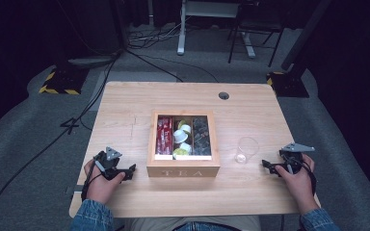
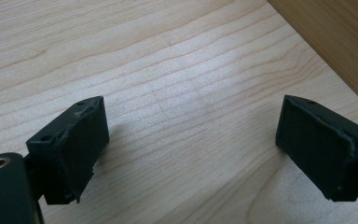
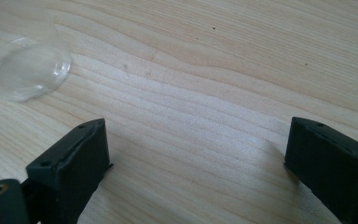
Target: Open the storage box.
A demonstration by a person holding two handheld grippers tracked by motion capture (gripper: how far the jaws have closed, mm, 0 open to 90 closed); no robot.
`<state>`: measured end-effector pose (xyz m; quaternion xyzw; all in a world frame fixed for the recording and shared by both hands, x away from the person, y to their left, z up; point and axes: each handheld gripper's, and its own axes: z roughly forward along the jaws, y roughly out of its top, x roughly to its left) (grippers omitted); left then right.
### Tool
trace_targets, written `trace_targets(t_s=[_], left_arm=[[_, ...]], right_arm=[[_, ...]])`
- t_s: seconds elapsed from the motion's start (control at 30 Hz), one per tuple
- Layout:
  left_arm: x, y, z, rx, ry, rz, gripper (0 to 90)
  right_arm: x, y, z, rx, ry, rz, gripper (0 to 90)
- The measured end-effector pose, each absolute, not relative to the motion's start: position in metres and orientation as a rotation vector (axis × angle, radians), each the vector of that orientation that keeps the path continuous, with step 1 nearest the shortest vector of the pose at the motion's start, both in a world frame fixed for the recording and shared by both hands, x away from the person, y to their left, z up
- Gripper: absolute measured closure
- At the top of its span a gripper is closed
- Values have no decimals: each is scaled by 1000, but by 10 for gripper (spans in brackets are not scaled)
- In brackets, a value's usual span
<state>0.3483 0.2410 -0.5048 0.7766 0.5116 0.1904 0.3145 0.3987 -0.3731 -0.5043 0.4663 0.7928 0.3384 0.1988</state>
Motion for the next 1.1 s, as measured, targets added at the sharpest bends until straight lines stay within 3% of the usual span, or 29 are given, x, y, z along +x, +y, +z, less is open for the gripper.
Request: trace_targets(t_s=[0.13, 0.27, 0.5, 1.1], left_arm=[[348, 242, -504, 2054, 1338, 503, 105], [348, 246, -502, 2050, 1350, 493, 185], [348, 248, -487, 2047, 1341, 490, 241], [341, 225, -436, 2033, 1217, 483, 252]], right_arm=[[399, -373, -504, 1303, 2217, 946, 59], [399, -373, -504, 1302, 2219, 946, 59], [398, -373, -504, 1294, 2224, 950, 59], [398, -374, -504, 1278, 2237, 957, 60]])
